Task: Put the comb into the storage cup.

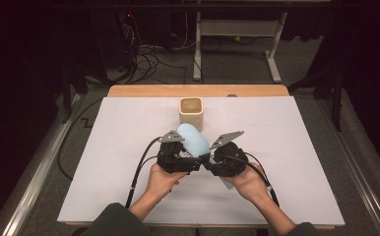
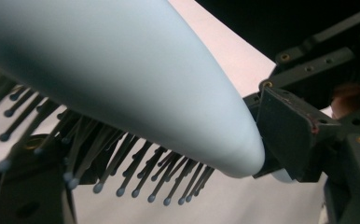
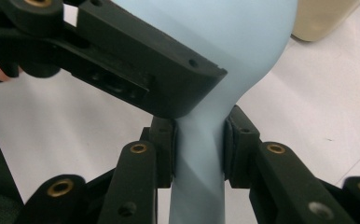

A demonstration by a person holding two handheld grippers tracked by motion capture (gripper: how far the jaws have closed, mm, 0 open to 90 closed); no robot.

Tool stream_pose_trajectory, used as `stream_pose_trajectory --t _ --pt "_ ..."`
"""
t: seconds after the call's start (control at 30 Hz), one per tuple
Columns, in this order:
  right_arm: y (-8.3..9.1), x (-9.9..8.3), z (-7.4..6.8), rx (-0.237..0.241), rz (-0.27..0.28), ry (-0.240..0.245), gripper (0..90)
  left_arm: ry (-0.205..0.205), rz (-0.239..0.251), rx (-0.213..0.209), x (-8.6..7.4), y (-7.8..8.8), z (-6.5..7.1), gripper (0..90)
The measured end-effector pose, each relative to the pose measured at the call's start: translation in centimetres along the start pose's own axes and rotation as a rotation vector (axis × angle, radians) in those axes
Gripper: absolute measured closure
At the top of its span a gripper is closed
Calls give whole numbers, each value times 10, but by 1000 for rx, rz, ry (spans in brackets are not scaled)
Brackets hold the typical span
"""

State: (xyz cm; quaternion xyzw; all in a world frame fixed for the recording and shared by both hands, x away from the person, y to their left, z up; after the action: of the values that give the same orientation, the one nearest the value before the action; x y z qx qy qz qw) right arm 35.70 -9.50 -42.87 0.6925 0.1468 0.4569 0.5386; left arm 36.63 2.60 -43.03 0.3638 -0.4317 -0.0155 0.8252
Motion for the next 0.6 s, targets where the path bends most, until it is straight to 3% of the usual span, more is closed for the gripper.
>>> stream_pose_trajectory --t 0.6 --pt "-5 6 -2 -15 -1 14 704 -45 -18 34 4 11 4 396"
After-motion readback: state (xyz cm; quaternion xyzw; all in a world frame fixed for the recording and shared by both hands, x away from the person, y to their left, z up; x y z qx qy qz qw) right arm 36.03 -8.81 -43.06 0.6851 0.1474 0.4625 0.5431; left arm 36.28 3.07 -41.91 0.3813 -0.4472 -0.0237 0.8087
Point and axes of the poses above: each handheld gripper's, and its own axes: y roughly backward along the jaws, x roughly out of its top, z roughly to its right, the point moved 6 cm from there along -y, roughly forward along the jaws, and after that the axes turned 10 degrees about -z, right-handed, at the moved point
